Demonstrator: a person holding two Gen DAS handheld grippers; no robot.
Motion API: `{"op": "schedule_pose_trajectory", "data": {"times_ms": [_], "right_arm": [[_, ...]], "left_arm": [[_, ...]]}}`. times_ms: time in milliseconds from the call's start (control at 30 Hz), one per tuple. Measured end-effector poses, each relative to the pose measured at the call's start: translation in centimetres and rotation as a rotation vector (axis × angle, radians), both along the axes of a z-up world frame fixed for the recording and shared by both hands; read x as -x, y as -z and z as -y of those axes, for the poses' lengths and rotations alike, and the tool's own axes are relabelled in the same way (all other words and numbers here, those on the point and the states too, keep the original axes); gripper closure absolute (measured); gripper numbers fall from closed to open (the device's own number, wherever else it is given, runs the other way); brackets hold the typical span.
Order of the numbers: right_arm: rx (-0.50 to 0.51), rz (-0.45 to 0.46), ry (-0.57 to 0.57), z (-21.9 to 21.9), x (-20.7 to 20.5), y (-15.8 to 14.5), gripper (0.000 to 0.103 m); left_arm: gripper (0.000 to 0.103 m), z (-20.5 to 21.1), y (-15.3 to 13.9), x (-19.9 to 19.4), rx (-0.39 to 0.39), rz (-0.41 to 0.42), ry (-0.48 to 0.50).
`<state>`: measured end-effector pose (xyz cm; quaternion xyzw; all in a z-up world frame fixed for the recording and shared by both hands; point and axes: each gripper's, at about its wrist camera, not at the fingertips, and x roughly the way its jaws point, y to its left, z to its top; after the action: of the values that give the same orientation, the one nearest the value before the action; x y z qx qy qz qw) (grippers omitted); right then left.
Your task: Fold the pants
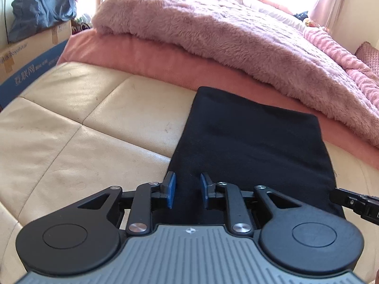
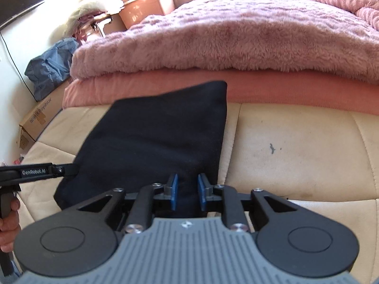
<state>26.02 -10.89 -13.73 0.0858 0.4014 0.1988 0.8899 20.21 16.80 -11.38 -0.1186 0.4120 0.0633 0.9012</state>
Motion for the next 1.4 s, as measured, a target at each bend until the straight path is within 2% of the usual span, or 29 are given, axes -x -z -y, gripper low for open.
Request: {"op": "schedule_pose_trajectory", "data": {"times_ms": [133,200,300,367,500,567,633,767,800,1067,1233,1400], "right_arm": [[-0.007,0.016,-0.008,0.2,2.0,-1.3,0.075],[-0.005,0.033,-0.016,0.3,3.3,-1.9,0.070],[0.023,0.085,-0.018,0.5,5.8,-3.3,0.055],[0.056,0.139,-0.003,0.7,7.7,-4.4,0.040],[0.065,0.227,0.018,1.8,11.4,-7.0,0.031],[0.065,0.272,0.039,2.5,13.2,-8.3,0.020],[0.064,0.316,0.057,3.0,14.9,-9.5,0.021],[0.064,0.330,0.080,3.5,17.5,-10.8,0.021],[0.075,0.329,0.095,3.6,18.1,-10.9,0.021],[0.105,0.281,0.124,4.2,21.5,-9.8,0.021],[0.116,0.202,0.121,3.9,21.5,-8.5,0.021],[0.129,0.183,0.105,3.5,21.8,-8.4,0.021]], "left_arm": [[0.079,1.8,-1.0,1.8,-0.002,0.003,0.037],[0.079,3.3,-1.5,2.9,-0.037,0.000,0.077],[0.078,5.5,-2.6,4.9,-0.101,0.014,0.138],[0.073,6.6,-3.5,6.3,-0.139,0.034,0.163],[0.054,8.4,-5.7,9.1,-0.220,0.108,0.202],[0.044,9.1,-6.8,10.3,-0.258,0.151,0.203],[0.029,9.8,-7.8,11.5,-0.296,0.200,0.195],[0.021,11.1,-9.1,13.1,-0.365,0.239,0.182],[0.016,11.3,-9.3,13.3,-0.371,0.237,0.174],[0.015,11.5,-9.0,14.7,-0.357,0.211,0.114],[0.015,11.5,-7.9,15.2,-0.326,0.153,0.119],[0.015,11.3,-7.5,15.4,-0.306,0.125,0.129]]}}
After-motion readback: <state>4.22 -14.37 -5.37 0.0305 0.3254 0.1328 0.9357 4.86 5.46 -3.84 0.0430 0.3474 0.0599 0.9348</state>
